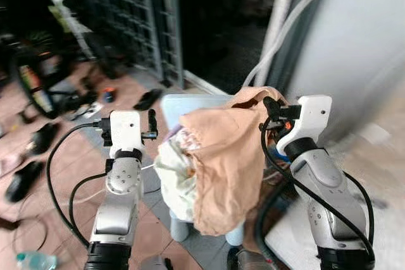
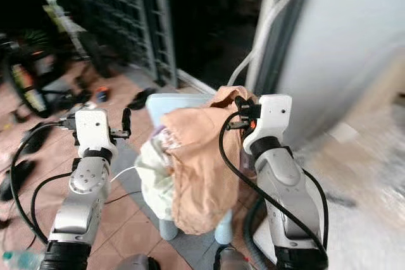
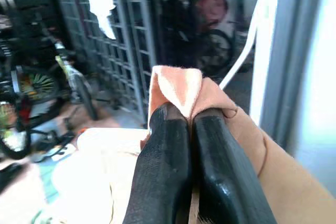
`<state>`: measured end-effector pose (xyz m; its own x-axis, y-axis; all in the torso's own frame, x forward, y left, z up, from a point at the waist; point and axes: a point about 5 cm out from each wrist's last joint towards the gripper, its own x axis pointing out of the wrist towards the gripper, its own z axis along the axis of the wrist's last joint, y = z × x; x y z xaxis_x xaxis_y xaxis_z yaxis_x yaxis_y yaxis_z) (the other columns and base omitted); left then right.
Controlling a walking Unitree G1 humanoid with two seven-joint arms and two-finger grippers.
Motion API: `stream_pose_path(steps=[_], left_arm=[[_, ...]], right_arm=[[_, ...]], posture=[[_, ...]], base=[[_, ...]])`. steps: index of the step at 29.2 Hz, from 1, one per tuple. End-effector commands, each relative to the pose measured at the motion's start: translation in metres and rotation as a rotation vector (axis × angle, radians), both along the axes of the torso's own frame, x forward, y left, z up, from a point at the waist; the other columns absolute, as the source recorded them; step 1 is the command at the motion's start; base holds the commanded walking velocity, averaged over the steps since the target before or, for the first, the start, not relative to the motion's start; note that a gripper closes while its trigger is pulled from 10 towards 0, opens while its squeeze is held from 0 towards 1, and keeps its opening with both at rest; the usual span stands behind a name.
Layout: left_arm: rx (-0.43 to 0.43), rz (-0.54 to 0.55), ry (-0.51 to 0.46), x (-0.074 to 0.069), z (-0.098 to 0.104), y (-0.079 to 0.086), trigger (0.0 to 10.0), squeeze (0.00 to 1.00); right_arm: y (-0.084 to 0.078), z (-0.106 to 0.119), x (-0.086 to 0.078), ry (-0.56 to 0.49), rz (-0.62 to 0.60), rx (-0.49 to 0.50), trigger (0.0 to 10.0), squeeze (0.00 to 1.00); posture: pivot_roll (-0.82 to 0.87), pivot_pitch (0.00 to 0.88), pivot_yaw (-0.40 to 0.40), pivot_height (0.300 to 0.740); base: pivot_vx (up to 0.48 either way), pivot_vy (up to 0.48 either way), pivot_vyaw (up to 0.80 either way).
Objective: Clothes washing
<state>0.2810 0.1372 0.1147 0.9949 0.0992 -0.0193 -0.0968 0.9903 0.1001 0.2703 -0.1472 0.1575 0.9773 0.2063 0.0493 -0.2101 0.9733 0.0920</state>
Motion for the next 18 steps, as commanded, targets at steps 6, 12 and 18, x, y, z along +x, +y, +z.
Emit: stream_pose_path(steps=[6, 12, 18], left_arm=[[0.011, 0.015, 0.031, -0.0059, -0.0053, 0.0061, 10.0, 0.0], [0.012, 0.009, 0.035, -0.0068, -0.0054, 0.0042, 10.0, 0.0], [-0.016, -0.024, 0.038, -0.0055, -0.0045, 0.0036, 10.0, 0.0]], right_arm=[[0.0053, 0.0042, -0.0013, -0.026, 0.018, -0.007, 10.0, 0.0], [0.005, 0.0029, -0.0017, -0.024, 0.021, -0.013, 10.0, 0.0], [0.0072, 0.0024, 0.0003, -0.017, 0.019, -0.015, 10.0, 0.0]], posture=[[-0.04, 0.0, 0.051, 0.74], [-0.04, 0.0, 0.051, 0.74], [-0.05, 0.0, 0.051, 0.74]], base=[[-0.297, 0.0, -0.41], [-0.27, 0.0, 0.0], [-0.086, 0.0, -0.13]])
